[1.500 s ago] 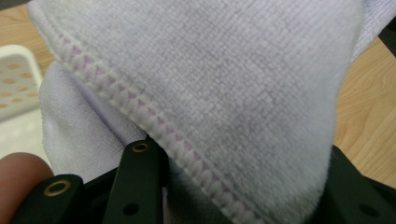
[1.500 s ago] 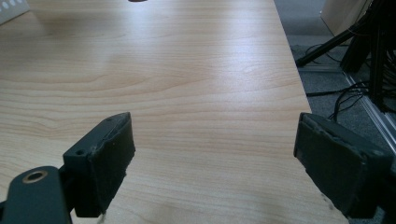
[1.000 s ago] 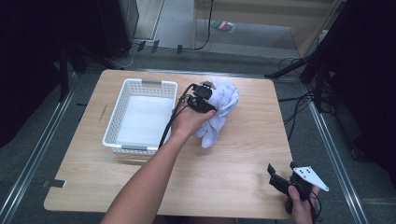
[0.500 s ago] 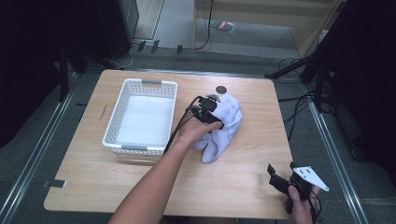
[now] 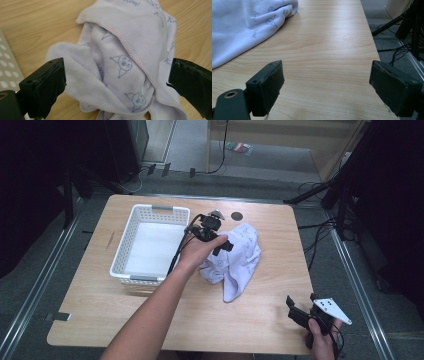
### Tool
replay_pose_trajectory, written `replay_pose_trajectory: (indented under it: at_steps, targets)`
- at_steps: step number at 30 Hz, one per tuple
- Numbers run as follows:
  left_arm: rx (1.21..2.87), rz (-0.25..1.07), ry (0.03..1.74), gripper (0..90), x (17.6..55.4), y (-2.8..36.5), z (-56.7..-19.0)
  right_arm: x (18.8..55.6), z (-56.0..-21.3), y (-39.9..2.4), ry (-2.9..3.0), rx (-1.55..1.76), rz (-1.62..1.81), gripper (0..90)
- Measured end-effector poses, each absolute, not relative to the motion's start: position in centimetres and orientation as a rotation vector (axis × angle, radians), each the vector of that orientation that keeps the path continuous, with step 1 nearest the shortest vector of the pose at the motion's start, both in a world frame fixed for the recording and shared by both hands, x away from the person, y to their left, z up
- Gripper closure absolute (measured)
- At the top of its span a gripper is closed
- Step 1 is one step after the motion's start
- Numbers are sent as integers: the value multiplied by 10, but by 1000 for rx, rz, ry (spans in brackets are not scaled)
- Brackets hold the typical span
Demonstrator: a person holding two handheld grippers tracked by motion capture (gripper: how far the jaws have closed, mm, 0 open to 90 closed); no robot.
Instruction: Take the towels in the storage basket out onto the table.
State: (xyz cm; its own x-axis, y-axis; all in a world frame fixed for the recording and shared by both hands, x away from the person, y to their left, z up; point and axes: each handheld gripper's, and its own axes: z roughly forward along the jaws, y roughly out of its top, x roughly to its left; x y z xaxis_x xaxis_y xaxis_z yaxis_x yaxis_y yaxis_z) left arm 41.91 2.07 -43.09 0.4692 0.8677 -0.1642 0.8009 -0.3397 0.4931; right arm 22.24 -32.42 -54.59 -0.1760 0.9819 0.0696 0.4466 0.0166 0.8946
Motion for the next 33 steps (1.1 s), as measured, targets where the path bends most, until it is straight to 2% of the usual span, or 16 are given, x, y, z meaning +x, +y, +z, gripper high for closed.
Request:
replay_pose_trajectory:
  at_steps: [16,33]
  targets:
    - [2108,288,1441,18,403,102,-405,223,-546,-322,1692,1461,1098,126]
    - [2042,337,1555,19,380,189,-419,223,-546,-322,1699,1458,1096,125]
